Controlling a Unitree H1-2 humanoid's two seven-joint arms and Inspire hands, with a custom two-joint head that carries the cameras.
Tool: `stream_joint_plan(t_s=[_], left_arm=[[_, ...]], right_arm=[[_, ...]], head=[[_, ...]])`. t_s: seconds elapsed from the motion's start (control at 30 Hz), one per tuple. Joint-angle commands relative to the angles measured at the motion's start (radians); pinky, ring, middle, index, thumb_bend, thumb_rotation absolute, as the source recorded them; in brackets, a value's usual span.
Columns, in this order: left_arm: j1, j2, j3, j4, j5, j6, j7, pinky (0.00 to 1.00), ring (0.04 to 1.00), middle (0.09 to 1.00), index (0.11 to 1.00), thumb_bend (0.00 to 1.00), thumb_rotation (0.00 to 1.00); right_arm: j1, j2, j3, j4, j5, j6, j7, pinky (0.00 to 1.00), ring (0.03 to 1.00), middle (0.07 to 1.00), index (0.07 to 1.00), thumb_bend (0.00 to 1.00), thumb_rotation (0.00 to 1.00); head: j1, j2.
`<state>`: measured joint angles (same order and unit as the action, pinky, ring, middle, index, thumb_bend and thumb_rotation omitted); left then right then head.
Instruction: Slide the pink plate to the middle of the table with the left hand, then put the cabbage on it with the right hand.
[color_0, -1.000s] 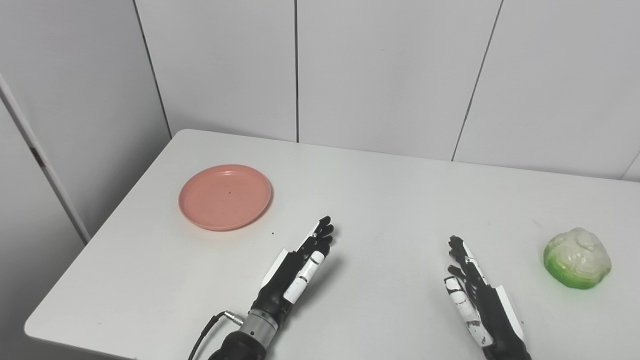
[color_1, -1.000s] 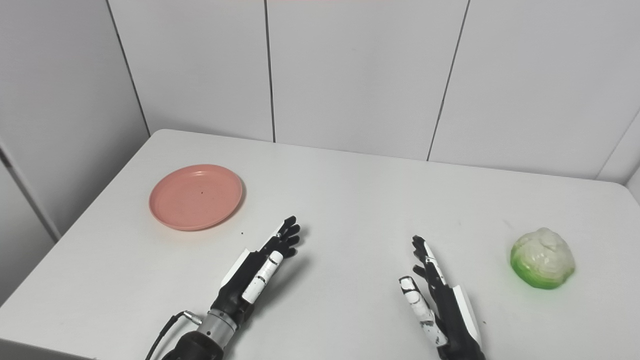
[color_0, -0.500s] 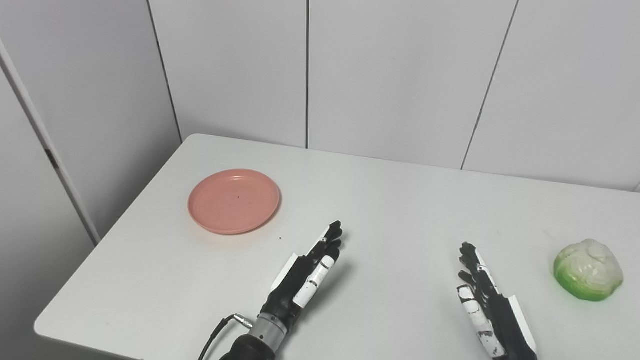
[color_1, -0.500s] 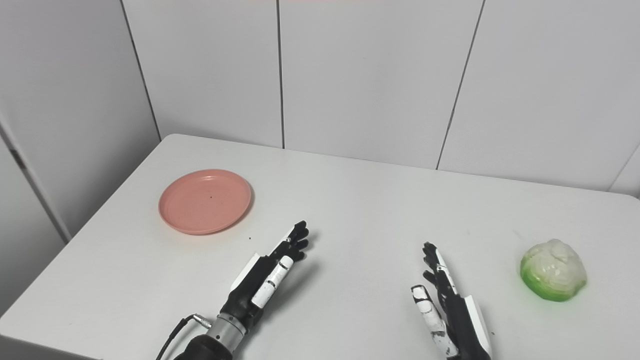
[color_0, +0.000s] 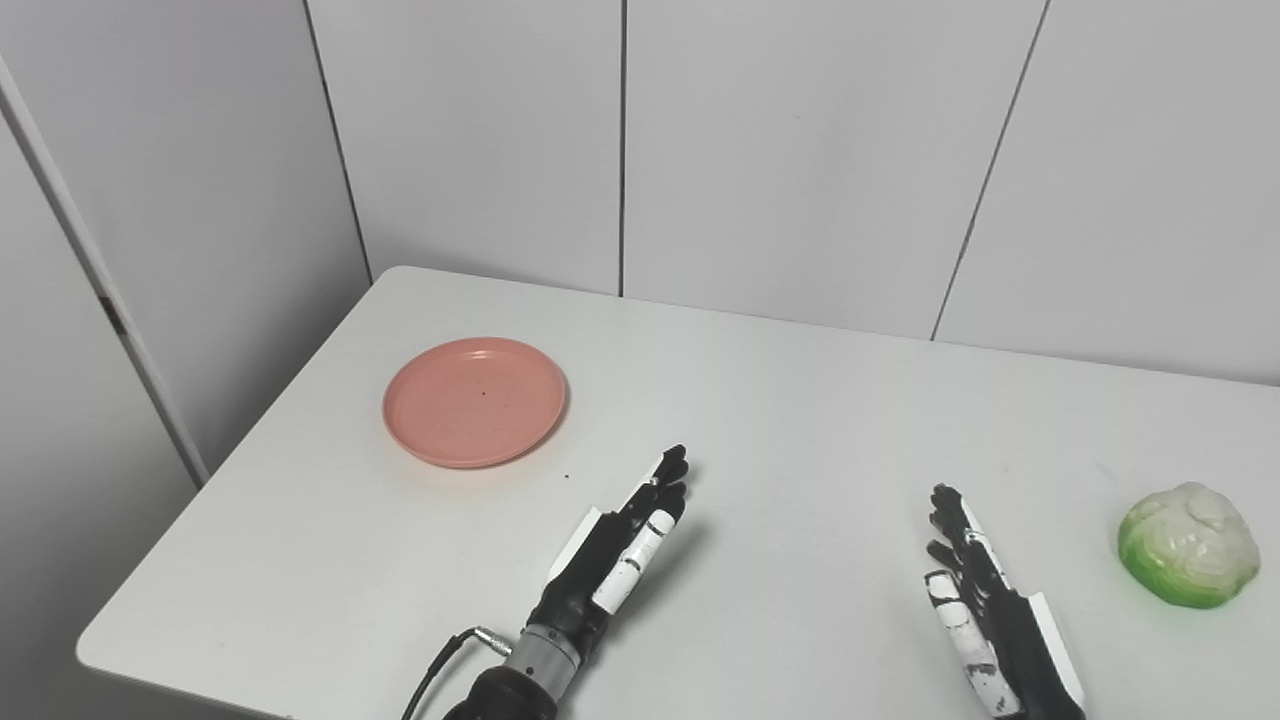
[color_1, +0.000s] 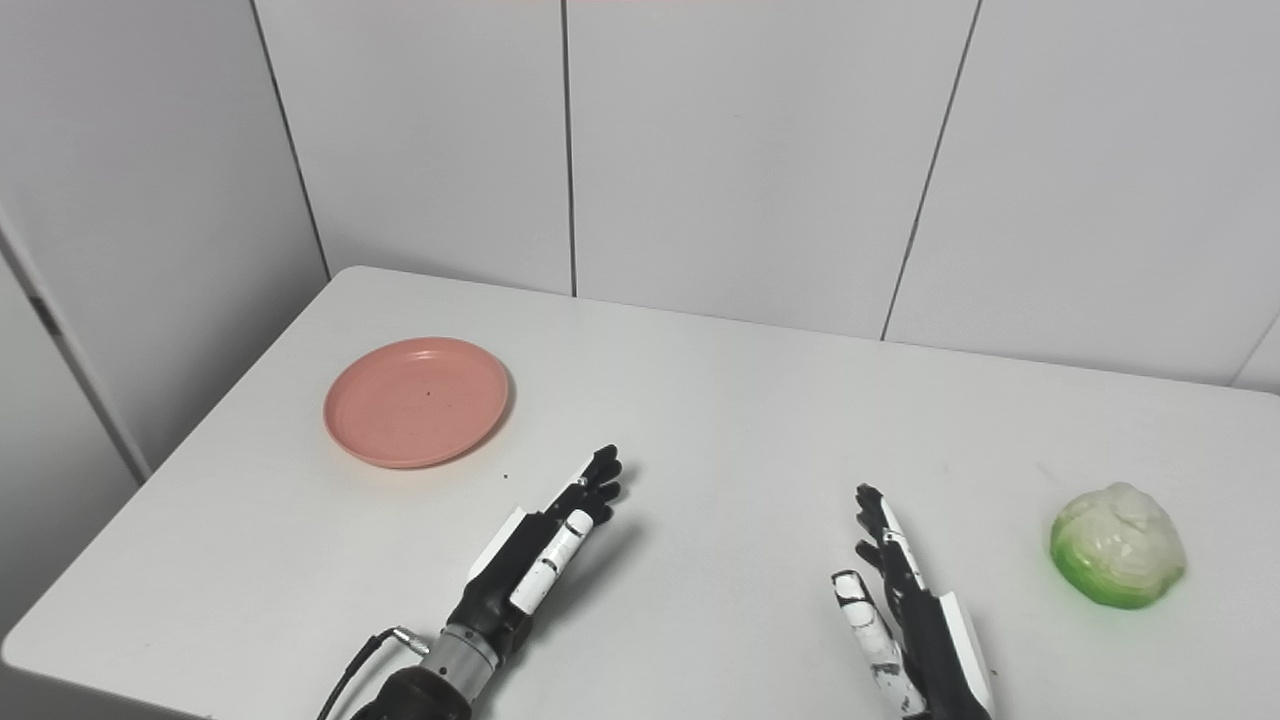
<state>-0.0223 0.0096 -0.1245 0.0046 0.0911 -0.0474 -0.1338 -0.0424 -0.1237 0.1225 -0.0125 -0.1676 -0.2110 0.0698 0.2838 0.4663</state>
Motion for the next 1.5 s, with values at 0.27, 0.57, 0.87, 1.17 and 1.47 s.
stream_joint_plan(t_s=[0.27, 0.57, 0.87, 1.17, 1.47], left_arm=[[-0.049, 0.001, 0.031, -0.076, -0.067, 0.032, 0.001, 0.96, 0.957, 0.976, 0.972, 0.52, 0.99], [-0.131, 0.043, 0.082, -0.184, -0.096, 0.111, 0.002, 0.95, 0.96, 0.973, 0.97, 0.52, 1.0], [-0.215, 0.084, 0.155, -0.233, -0.127, 0.112, 0.013, 0.95, 0.957, 0.973, 0.966, 0.53, 1.0], [-0.274, 0.118, 0.244, -0.249, -0.162, 0.138, 0.043, 0.92, 0.935, 0.95, 0.938, 0.54, 1.0], [-0.333, 0.184, 0.335, -0.212, -0.205, 0.159, 0.073, 0.94, 0.939, 0.955, 0.944, 0.5, 1.0]], right_arm=[[0.002, -0.014, -0.01, 0.053, 0.006, -0.012, 0.006, 0.92, 0.959, 0.965, 0.962, 0.36, 1.0], [0.003, -0.015, -0.009, 0.041, -0.011, -0.003, 0.001, 0.9, 0.948, 0.958, 0.955, 0.35, 1.0], [0.001, -0.015, -0.011, 0.045, -0.015, 0.003, 0.001, 0.9, 0.947, 0.958, 0.954, 0.35, 1.0], [0.002, -0.021, -0.011, 0.041, -0.024, -0.002, -0.001, 0.9, 0.947, 0.958, 0.952, 0.35, 1.0], [0.008, -0.023, -0.011, 0.029, -0.016, 0.003, 0.007, 0.9, 0.949, 0.958, 0.953, 0.36, 1.0]], head=[[0.009, -0.001], [0.011, 0.005], [0.019, 0.007], [0.031, 0.016], [0.033, 0.035]])
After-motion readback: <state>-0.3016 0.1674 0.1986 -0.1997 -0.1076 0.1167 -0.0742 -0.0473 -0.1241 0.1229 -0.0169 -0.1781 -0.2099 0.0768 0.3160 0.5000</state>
